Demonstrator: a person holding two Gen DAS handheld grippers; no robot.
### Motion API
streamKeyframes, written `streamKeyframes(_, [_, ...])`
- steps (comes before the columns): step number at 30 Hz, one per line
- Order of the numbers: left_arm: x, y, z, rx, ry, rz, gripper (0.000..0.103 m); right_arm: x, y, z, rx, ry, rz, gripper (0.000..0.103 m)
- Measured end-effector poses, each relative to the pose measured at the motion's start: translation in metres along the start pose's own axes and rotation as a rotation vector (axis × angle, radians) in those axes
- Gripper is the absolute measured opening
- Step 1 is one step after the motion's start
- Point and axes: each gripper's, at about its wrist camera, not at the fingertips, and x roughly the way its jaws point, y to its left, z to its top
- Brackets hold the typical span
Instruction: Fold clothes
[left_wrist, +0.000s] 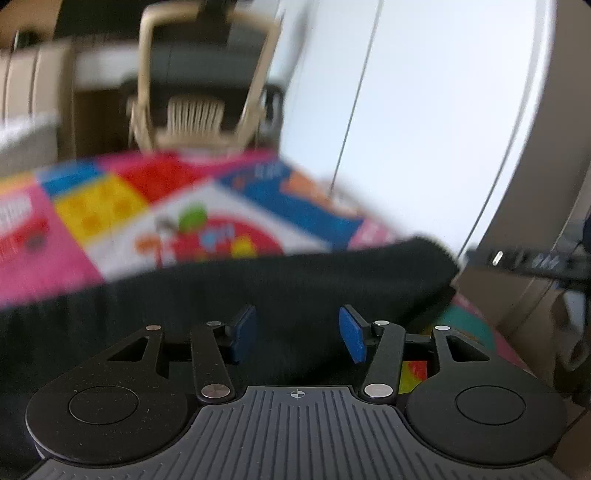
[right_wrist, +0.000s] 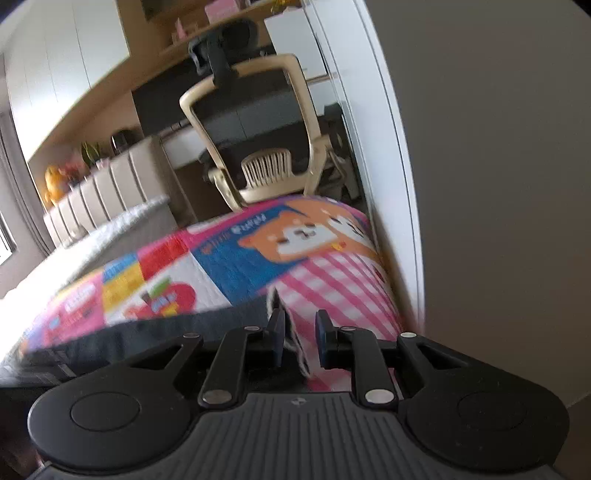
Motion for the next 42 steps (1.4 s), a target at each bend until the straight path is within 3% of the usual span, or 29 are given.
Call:
streamKeyframes(5, [-0.012, 0.01, -0.02, -0.044, 0.011, -0.035, 0.054, 0.03, 0.012, 0.008, 0.06, 0.069, 0.19, 0.019])
streamKeyframes(7, [-0.017, 0.015, -0.026, -0.083, 0.016, -0.053, 0.054, 0.049, 0.016, 0.001, 0.071, 0.124, 0.191, 0.027])
streamKeyframes(9, [-0.021, 0.017, -0.028, -0.107, 0.019, -0.062, 0.054, 0.064, 0.017, -0.008, 0.089, 0.172, 0.172, 0.027])
streamKeyframes(12, [-0.025, 0.016, -0.028, -0.123, 0.023, -0.066, 0.055, 0.059, 0.006, -0.023, 0.135, 0.15, 0.202, 0.026])
streamKeyframes(14, [-0.029, 0.009, -0.019, -0.113, 0.024, -0.061, 0.066, 0.052, 0.003, -0.03, 0.14, 0.131, 0.207, 0.026])
streamKeyframes(15, [-0.03, 0.003, -0.011, -0.094, 0.004, -0.073, 0.069, 0.05, 0.003, -0.031, 0.139, 0.126, 0.205, 0.026])
streamKeyframes(17, [-0.028, -0.011, 0.001, -0.038, -0.06, -0.066, 0.092, 0.048, 0.004, -0.03, 0.147, 0.122, 0.19, 0.026])
streamKeyframes(18, [-0.027, -0.019, 0.006, -0.006, -0.097, -0.056, 0.095, 0.047, 0.005, -0.03, 0.152, 0.12, 0.181, 0.026])
streamKeyframes(20, [-0.014, -0.032, 0.012, 0.051, -0.146, -0.019, 0.094, 0.043, 0.004, -0.029, 0.164, 0.109, 0.162, 0.026])
streamKeyframes(23, [0.018, -0.032, 0.008, 0.026, -0.115, 0.05, 0.094, 0.03, -0.003, -0.027, 0.186, 0.063, 0.124, 0.026])
streamKeyframes(25, [0.032, -0.025, 0.0, -0.026, -0.083, 0.058, 0.094, 0.027, -0.009, -0.025, 0.186, 0.056, 0.076, 0.027])
streamKeyframes(28, [0.031, -0.024, -0.005, -0.034, -0.1, 0.062, 0.095, 0.03, -0.019, -0.026, 0.169, 0.079, -0.041, 0.031])
streamKeyframes(30, [0.03, -0.024, -0.006, -0.029, -0.099, 0.066, 0.095, 0.026, -0.021, -0.026, 0.189, 0.077, -0.054, 0.032])
streamKeyframes(33, [0.029, -0.027, -0.008, -0.013, -0.092, 0.073, 0.097, 0.017, -0.023, -0.026, 0.241, 0.05, -0.072, 0.067])
streamKeyframes(39, [0.035, -0.029, -0.007, 0.006, -0.081, 0.073, 0.101, 0.018, -0.034, -0.027, 0.342, 0.05, -0.024, 0.067])
streamKeyframes(42, [0.034, -0.029, -0.007, 0.005, -0.08, 0.065, 0.102, 0.025, -0.029, -0.024, 0.332, 0.042, -0.014, 0.059])
